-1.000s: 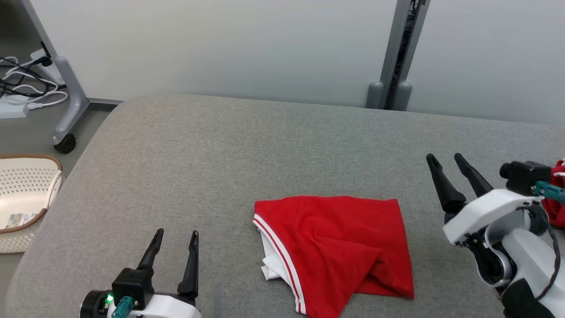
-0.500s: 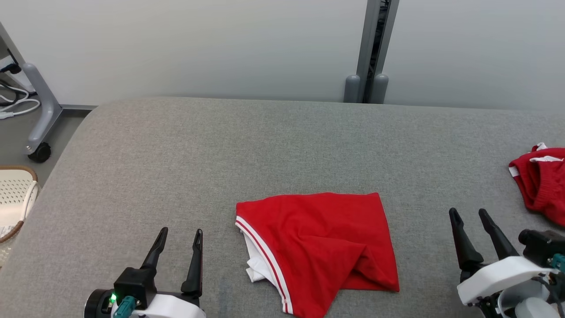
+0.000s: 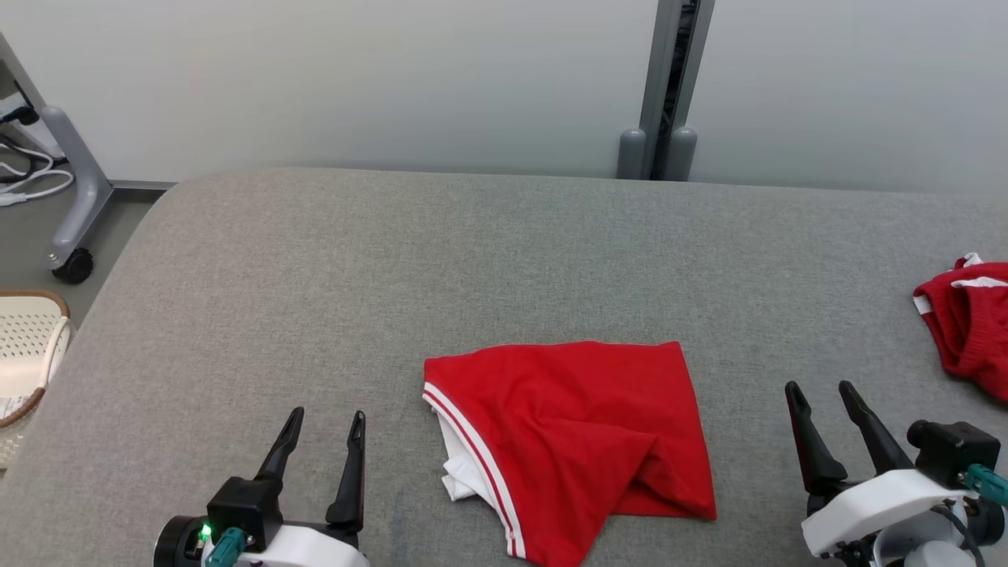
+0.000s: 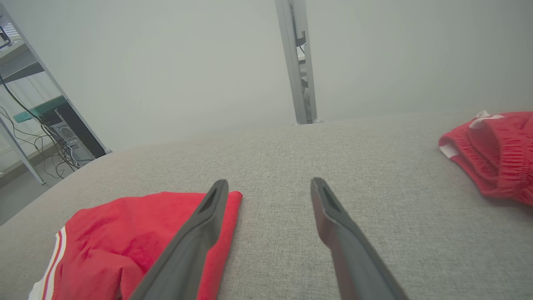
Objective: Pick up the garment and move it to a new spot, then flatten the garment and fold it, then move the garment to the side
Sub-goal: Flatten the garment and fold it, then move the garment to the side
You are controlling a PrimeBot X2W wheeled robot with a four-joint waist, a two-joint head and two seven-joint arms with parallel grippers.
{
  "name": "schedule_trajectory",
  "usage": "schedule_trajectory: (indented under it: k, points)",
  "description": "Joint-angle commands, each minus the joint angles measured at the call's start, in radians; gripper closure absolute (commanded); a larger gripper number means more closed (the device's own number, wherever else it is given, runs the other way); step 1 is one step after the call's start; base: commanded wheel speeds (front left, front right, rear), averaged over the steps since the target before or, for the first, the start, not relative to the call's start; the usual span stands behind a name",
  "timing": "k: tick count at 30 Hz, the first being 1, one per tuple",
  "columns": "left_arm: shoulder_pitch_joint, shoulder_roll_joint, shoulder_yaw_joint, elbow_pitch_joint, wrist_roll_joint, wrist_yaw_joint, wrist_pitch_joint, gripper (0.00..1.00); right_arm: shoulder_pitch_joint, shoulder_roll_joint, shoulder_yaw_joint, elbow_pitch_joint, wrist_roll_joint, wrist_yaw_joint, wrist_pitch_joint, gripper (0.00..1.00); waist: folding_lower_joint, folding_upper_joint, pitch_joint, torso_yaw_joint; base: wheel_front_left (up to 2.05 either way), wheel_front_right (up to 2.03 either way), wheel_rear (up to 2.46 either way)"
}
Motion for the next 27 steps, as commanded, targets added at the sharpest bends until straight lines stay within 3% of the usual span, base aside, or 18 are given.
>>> schedule_trajectory:
  k: [1, 4, 6, 13, 19, 27]
  points:
    - [-0.012, 0.004, 0.001, 0.001, 0.002, -0.003, -0.002, 0.00, -0.006, -0.009, 0.003, 0.003, -0.003, 0.000, -0.005, 0.00, 0.0000, 0.0000, 0.000, 0.004, 0.00, 0.00, 0.00]
    - [-0.011, 0.004, 0.000, 0.003, 0.003, -0.004, -0.002, 0.00, -0.018, -0.017, 0.018, 0.006, -0.003, 0.000, -0.005, 0.00, 0.0000, 0.0000, 0.005, 0.011, 0.00, 0.00, 0.00]
    - [-0.016, 0.004, -0.001, 0.002, 0.003, -0.005, -0.002, 0.00, -0.039, -0.030, 0.031, 0.004, -0.013, 0.000, -0.005, 1.00, 0.0000, 0.0000, 0.013, 0.016, 0.00, 0.00, 0.00]
    - [-0.040, 0.004, -0.009, 0.005, 0.001, -0.006, -0.002, 0.00, -0.128, -0.088, 0.178, 0.001, -0.039, 0.000, 0.011, 1.00, 0.0000, 0.0000, 0.053, 0.039, 0.00, 0.00, 0.00]
    - [-0.060, 0.004, -0.022, 0.013, -0.008, -0.006, -0.002, 0.00, -0.217, -0.163, 0.411, 0.024, -0.037, 0.000, 0.033, 1.00, 0.0000, 0.0000, 0.081, 0.063, 0.00, 0.00, 0.00]
    - [-0.073, 0.004, -0.035, 0.019, -0.014, 0.000, -0.002, 0.00, -0.323, -0.217, 0.678, 0.072, 0.048, 0.000, 0.035, 1.00, 0.0000, 0.0000, 0.103, 0.080, 0.00, 0.00, 0.00]
